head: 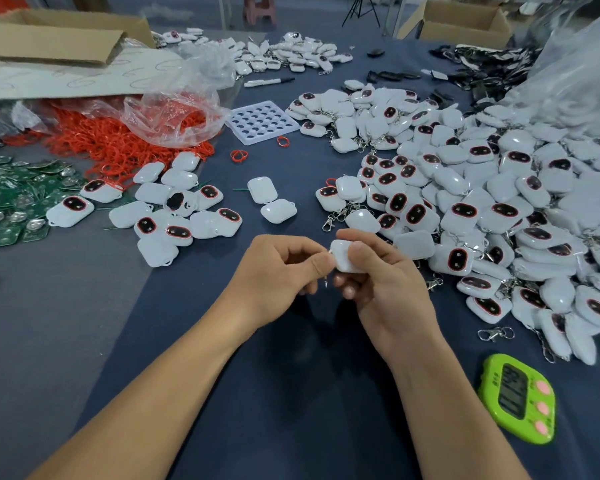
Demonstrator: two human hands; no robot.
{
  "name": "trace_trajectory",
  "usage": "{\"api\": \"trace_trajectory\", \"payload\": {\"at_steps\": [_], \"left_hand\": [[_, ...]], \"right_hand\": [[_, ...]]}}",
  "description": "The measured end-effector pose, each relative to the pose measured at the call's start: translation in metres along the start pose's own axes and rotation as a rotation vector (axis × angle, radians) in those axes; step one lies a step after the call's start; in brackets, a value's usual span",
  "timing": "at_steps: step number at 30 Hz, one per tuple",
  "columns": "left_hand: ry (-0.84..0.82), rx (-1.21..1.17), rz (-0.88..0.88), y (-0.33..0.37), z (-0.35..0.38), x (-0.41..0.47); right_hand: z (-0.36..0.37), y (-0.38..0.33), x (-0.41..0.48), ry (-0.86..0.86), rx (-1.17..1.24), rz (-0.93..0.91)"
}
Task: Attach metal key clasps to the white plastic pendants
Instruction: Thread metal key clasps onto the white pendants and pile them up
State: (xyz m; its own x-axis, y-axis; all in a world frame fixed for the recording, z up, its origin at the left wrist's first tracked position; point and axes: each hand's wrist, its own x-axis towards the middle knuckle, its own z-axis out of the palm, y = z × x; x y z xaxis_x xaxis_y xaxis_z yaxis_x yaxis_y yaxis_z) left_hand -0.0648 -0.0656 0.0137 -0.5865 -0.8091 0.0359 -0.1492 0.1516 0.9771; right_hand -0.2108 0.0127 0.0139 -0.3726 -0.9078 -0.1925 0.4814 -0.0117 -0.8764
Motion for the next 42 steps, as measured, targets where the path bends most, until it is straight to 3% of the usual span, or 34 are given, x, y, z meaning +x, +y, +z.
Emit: {"api": "trace_trajectory", "payload": {"at_steps": [3, 6, 12, 14, 16, 20, 23, 28, 31, 35, 37, 39, 42], "left_hand": [[-0.026, -0.009, -0.008, 0.000, 0.001, 0.001], [0.056, 0.138, 0.045, 0.002, 0.002, -0.002], [0.175, 0.858, 0.366, -0.002, -0.001, -0.005], [0.189, 0.967, 0.459, -0.004, 0.000, -0.006], [0.170, 0.889, 0.424, -0.005, 0.001, -0.007], [0.114, 0.206, 0.106, -0.001, 0.005, -0.004], [0.091, 0.096, 0.051, 0.003, 0.008, -0.003], [0.119, 0.121, 0.064, 0.002, 0.006, -0.003], [0.146, 0.342, 0.121, 0.000, 0.007, -0.007], [0.154, 0.830, 0.216, 0.000, 0.004, -0.010], [0.175, 1.030, 0.331, 0.001, 0.003, -0.009], [0.195, 1.014, 0.360, -0.001, 0.005, -0.010], [0.238, 0.816, 0.254, -0.002, 0.004, -0.009]], "right_hand": [[-0.001, 0.000, 0.001, -0.008, 0.051, 0.015], [-0.001, 0.001, 0.001, -0.030, 0.051, 0.012], [0.002, 0.007, -0.003, 0.034, -0.279, -0.209], [0.004, 0.008, -0.004, 0.050, -0.356, -0.232], [0.004, 0.008, -0.004, 0.059, -0.314, -0.212], [0.004, 0.004, -0.002, 0.023, -0.074, -0.085], [0.002, 0.001, 0.000, 0.010, 0.022, -0.013], [-0.001, 0.000, 0.002, 0.009, 0.074, 0.050], [0.001, 0.003, 0.002, 0.067, 0.008, -0.016], [0.005, 0.018, -0.003, 0.166, -0.562, -0.339], [0.007, 0.023, -0.005, 0.146, -0.718, -0.423], [0.008, 0.022, -0.003, 0.149, -0.686, -0.384], [0.006, 0.017, 0.002, 0.188, -0.396, -0.224]]}}
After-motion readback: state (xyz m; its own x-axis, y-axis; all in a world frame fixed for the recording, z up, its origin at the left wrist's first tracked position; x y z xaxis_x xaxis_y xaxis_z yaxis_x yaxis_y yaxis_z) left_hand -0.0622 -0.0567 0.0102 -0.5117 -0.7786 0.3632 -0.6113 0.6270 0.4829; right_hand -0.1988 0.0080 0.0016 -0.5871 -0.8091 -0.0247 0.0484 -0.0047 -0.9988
